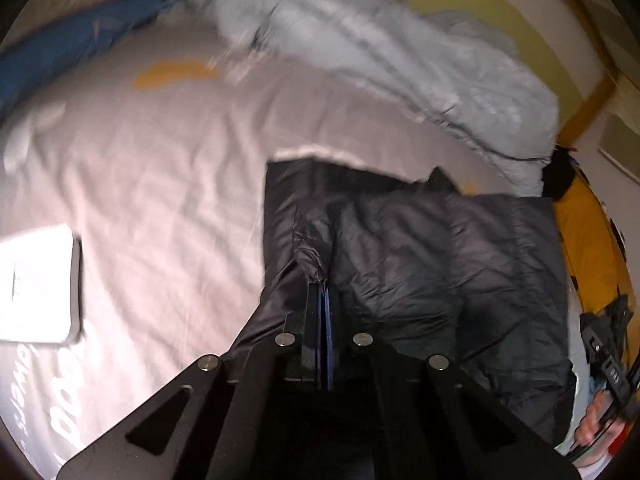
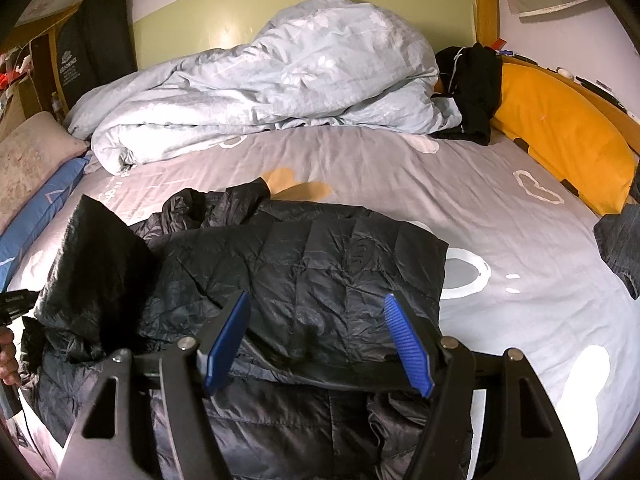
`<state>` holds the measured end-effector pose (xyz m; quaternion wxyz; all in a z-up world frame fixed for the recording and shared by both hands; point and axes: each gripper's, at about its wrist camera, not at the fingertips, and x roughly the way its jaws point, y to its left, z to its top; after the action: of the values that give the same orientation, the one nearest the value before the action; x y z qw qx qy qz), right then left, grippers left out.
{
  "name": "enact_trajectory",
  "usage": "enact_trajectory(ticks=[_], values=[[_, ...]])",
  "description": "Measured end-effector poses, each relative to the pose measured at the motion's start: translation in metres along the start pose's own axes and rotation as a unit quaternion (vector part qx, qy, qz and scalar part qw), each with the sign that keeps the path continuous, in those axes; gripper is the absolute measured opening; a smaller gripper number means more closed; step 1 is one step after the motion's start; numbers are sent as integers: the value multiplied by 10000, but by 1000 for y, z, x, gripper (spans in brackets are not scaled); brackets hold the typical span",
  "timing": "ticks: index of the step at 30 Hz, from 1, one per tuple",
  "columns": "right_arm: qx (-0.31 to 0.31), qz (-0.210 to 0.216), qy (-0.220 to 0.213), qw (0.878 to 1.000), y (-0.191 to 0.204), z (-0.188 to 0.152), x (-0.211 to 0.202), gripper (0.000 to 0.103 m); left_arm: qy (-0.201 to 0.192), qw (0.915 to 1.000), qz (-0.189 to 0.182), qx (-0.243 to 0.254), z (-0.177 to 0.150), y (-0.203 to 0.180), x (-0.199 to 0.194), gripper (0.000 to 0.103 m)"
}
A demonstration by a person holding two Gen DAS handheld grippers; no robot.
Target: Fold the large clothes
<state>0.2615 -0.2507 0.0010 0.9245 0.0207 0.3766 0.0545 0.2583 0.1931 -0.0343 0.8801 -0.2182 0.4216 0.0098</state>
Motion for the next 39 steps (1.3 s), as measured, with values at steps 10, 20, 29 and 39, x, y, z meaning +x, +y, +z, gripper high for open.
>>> enact_trajectory(ticks=[10,20,29,39], values=[[304,126,-225,9992,2,2,-25,67,-835,9743,-1313,1631,-26,-95,-53,0],[91,1123,-589,9919,44,-1,-66,67,-138,9389,-1827,2914,-110,-194,-39,0],[127,1809,-325,9829,49,-9,-60,52,158,9419,-1830,2813,-121,-195,-25,0],[-352,2391,351,9697,90,-27,-39,16,105,9458,-1622,2811,-123,-189,-25,1]])
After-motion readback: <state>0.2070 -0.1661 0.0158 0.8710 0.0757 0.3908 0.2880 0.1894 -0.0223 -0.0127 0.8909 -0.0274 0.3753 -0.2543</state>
